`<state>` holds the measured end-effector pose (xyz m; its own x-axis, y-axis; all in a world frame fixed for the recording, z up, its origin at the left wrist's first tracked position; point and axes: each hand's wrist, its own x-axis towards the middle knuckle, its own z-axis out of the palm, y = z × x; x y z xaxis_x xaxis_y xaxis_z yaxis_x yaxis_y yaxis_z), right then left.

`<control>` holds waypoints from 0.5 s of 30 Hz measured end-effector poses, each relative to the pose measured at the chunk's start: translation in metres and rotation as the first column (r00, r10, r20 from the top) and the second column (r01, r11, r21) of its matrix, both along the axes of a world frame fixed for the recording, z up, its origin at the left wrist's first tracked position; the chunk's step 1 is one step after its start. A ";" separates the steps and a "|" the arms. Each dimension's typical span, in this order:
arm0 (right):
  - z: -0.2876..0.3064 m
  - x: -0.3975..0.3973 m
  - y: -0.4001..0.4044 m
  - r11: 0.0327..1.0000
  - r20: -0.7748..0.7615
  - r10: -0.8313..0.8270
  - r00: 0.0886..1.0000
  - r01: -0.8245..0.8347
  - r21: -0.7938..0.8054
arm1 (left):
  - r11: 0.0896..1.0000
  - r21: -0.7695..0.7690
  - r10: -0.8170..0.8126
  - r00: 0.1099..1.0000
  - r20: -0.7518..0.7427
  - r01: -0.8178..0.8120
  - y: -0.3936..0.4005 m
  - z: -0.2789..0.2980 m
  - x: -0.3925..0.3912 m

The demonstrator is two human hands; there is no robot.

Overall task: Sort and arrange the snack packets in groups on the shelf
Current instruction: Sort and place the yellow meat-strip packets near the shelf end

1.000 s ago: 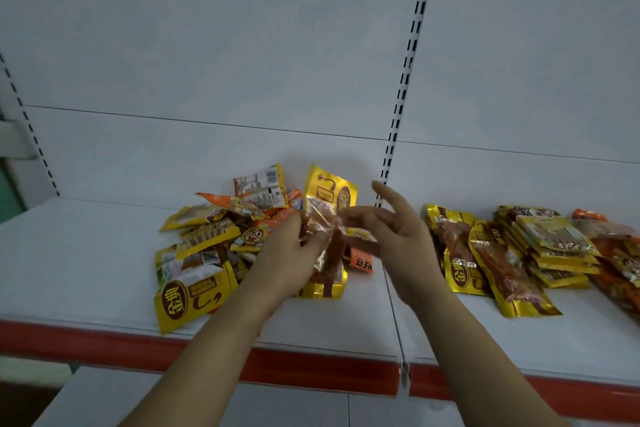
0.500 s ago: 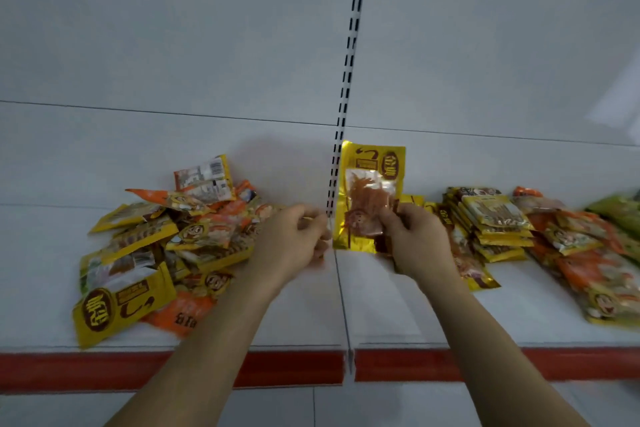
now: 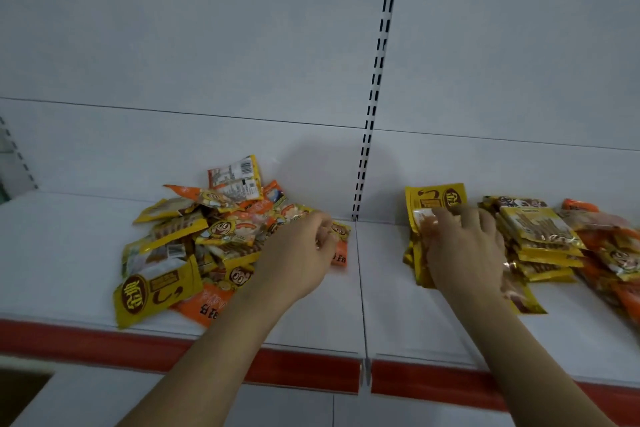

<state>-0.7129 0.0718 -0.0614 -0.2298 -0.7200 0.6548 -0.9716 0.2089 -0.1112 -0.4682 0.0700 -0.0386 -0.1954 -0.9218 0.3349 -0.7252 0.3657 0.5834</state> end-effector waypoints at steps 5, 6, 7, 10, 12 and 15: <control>0.009 0.057 -0.008 0.879 0.012 0.476 0.880 -0.475 -0.036 | 0.983 -0.143 0.120 0.992 0.044 -0.112 0.008 0.009 0.021; 0.009 0.072 -0.008 0.826 0.015 0.563 0.826 -0.563 0.004 | 0.972 -0.168 0.171 0.984 0.047 -0.161 0.009 0.011 0.029; 0.008 0.088 -0.009 0.764 0.014 0.642 0.766 -0.642 0.060 | 0.956 -0.186 0.237 0.970 0.046 -0.225 0.010 0.012 0.037; 0.000 0.127 -0.017 0.605 0.045 0.776 0.630 -0.762 0.229 | 0.888 -0.206 0.425 0.905 0.031 -0.410 0.012 0.011 0.068; -0.001 0.148 -0.020 0.573 0.052 0.787 0.615 -0.758 0.311 | 0.868 -0.175 0.476 0.879 0.034 -0.464 0.016 0.008 0.085; 0.007 0.173 -0.023 0.538 0.096 0.803 0.588 -0.785 0.309 | 0.862 -0.126 0.500 0.864 0.051 -0.491 0.020 0.003 0.103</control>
<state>-0.5403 0.0487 -0.0547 0.5586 -0.7396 0.3755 -0.7570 -0.6396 -0.1337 -0.3651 0.0902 -0.0354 0.2480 -0.8641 0.4380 -0.8691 0.0013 0.4946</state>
